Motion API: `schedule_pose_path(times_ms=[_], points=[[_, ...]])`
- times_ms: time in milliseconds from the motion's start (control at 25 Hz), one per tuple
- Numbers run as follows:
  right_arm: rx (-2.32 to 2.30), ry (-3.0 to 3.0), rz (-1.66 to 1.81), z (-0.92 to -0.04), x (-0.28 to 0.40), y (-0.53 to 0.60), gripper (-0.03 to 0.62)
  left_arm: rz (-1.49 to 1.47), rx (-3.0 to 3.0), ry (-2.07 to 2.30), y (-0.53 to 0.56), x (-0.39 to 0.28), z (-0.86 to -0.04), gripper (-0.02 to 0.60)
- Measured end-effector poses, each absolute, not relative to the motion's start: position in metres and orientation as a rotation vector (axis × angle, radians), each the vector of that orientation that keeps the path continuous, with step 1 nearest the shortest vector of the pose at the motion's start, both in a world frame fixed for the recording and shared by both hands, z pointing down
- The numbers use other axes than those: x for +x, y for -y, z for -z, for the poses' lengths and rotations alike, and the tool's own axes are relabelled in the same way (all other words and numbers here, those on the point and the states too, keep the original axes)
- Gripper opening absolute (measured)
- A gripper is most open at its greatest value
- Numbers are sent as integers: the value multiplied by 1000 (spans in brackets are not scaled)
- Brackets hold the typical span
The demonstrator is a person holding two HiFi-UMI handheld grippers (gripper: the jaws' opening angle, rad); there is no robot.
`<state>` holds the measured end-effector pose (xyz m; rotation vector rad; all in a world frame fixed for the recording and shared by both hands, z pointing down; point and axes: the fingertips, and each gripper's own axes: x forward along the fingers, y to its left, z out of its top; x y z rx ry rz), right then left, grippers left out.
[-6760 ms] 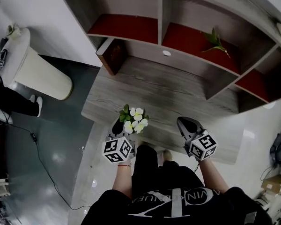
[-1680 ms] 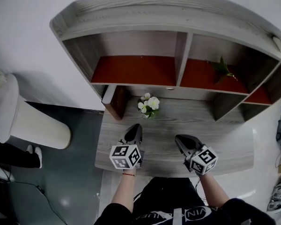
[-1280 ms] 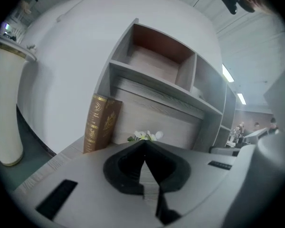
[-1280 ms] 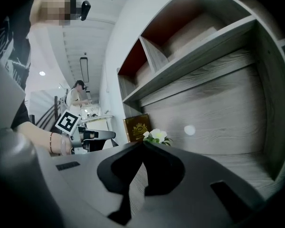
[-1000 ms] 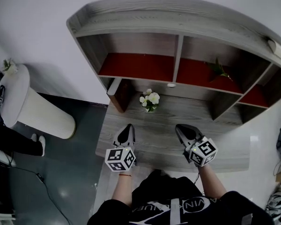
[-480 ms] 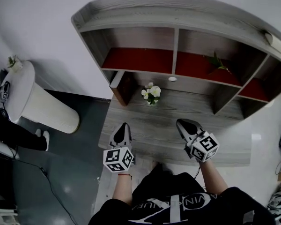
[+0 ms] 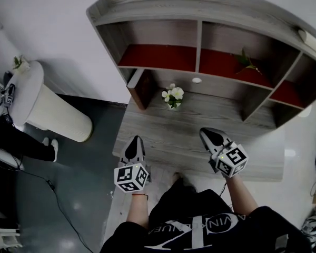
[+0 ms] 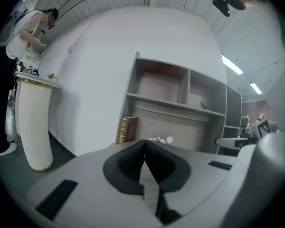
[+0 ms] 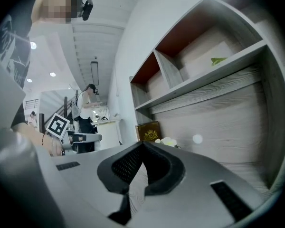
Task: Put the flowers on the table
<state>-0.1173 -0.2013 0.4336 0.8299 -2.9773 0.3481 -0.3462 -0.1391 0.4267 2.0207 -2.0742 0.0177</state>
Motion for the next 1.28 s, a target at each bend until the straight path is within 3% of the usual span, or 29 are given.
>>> schedule_pose_path(times_ms=[1280], points=[[845,2999,-330,-426,-104,187,11,-16,2018,2091,121,-337,-422,3]])
